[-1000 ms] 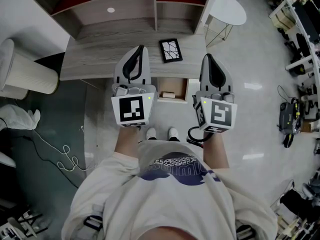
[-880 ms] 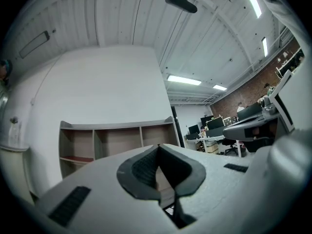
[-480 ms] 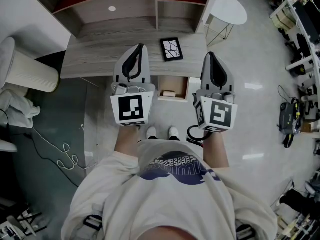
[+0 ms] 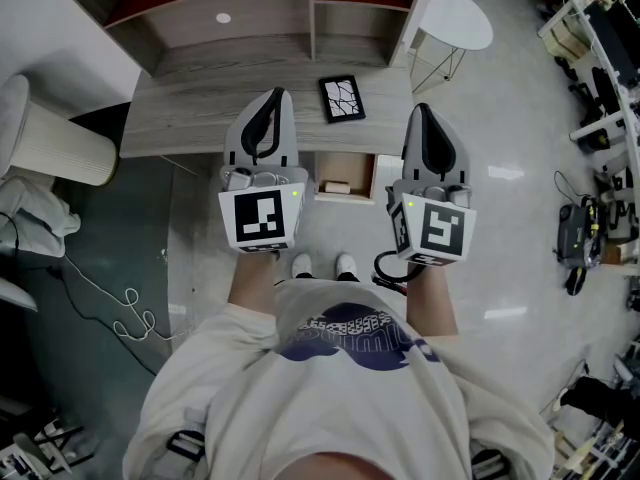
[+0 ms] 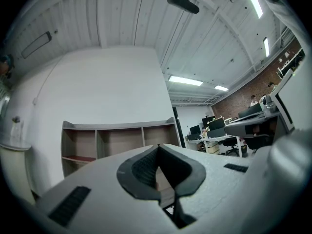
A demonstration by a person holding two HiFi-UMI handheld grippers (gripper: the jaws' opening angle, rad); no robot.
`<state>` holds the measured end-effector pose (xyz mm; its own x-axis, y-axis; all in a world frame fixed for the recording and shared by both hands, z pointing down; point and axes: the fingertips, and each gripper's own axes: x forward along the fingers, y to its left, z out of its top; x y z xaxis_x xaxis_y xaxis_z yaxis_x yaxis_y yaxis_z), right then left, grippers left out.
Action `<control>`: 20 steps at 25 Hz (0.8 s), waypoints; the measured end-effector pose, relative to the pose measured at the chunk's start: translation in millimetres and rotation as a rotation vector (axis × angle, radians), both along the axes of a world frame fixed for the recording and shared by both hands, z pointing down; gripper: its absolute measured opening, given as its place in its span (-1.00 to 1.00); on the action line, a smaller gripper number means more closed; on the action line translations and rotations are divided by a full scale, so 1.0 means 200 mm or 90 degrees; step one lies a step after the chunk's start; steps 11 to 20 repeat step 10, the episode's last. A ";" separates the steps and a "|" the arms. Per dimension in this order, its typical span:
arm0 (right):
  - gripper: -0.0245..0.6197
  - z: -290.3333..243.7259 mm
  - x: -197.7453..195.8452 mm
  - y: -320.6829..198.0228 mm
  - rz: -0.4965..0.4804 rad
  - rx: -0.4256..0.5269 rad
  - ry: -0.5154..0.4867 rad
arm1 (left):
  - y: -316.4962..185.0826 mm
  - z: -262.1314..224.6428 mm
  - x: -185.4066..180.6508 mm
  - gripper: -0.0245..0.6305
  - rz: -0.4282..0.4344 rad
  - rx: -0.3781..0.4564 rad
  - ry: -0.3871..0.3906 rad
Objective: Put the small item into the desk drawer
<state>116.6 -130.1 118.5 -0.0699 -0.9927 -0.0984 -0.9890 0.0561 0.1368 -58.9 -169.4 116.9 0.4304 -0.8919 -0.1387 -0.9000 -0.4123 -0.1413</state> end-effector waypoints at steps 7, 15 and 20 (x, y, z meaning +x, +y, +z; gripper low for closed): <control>-0.93 0.01 0.00 0.01 0.002 -0.002 0.003 | 0.00 0.01 -0.01 -0.90 -0.002 -0.001 0.002; -0.93 0.00 0.00 0.01 0.002 -0.002 0.004 | 0.00 0.00 -0.01 -0.90 -0.004 -0.001 0.002; -0.93 0.00 0.00 0.01 0.002 -0.002 0.004 | 0.00 0.00 -0.01 -0.90 -0.004 -0.001 0.002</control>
